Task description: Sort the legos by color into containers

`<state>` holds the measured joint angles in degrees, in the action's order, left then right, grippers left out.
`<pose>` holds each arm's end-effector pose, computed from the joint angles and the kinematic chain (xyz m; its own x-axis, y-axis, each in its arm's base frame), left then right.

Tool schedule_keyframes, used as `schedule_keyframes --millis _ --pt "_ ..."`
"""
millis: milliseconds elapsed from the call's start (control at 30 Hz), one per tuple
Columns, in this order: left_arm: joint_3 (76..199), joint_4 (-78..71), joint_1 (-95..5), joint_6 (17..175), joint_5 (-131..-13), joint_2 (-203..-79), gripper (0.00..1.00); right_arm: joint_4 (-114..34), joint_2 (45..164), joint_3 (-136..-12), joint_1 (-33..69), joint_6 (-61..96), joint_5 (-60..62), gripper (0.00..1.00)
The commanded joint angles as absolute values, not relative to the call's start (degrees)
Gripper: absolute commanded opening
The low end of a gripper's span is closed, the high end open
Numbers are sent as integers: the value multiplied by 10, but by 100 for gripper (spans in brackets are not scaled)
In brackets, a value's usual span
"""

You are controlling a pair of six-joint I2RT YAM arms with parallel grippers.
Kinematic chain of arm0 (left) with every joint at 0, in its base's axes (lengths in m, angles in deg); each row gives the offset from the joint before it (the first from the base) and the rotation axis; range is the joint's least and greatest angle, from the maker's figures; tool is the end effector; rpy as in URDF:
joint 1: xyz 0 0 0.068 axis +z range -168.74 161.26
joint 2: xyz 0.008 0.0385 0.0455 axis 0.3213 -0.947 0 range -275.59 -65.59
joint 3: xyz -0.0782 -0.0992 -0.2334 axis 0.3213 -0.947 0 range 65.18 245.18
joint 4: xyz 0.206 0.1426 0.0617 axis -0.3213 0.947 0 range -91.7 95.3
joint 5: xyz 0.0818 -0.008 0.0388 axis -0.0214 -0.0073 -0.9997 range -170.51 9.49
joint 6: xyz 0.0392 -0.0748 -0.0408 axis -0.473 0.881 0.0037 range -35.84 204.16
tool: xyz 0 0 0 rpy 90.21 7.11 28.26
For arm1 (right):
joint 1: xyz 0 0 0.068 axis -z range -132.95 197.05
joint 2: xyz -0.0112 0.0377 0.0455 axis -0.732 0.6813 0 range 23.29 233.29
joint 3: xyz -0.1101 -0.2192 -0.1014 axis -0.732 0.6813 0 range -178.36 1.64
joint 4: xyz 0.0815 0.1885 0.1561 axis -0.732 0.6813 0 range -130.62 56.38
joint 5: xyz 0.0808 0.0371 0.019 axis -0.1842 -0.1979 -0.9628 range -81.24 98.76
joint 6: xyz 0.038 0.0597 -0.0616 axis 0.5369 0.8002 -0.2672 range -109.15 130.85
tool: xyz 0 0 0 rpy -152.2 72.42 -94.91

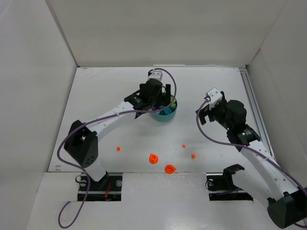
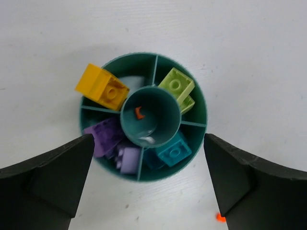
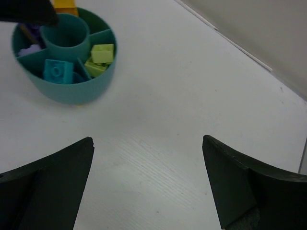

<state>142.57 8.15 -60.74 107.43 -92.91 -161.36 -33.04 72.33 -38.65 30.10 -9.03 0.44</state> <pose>0.3330 -0.2752 0.2752 -0.5256 -0.0458 -0.8495 0.3323 0.9082 -0.2546 0.2364 0.0849 0.2853 -0.1095 -0.3852 -0.9163 -0.4877 0.8241 -0.2882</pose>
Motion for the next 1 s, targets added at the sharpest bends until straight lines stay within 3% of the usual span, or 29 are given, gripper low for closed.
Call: schedule_keyframes --millis 0,133,367,633,967 --pt "1351 74 -602 1102 -954 -1492 100 -313 721 -394 208 -126 -35 99" --pt "1270 109 -597 1170 -1001 -1403 100 -333 758 -382 48 -126 -29 99" --pt "1137 197 -585 1276 -1044 -1272 100 -372 944 -411 -180 -126 -15 99" --pt "1072 208 -579 1298 -1044 -1176 100 -377 1095 -467 -234 -115 35 99" --pt "1072 225 -579 1314 -1057 -1176 100 -377 1180 -512 -241 -62 106 99"
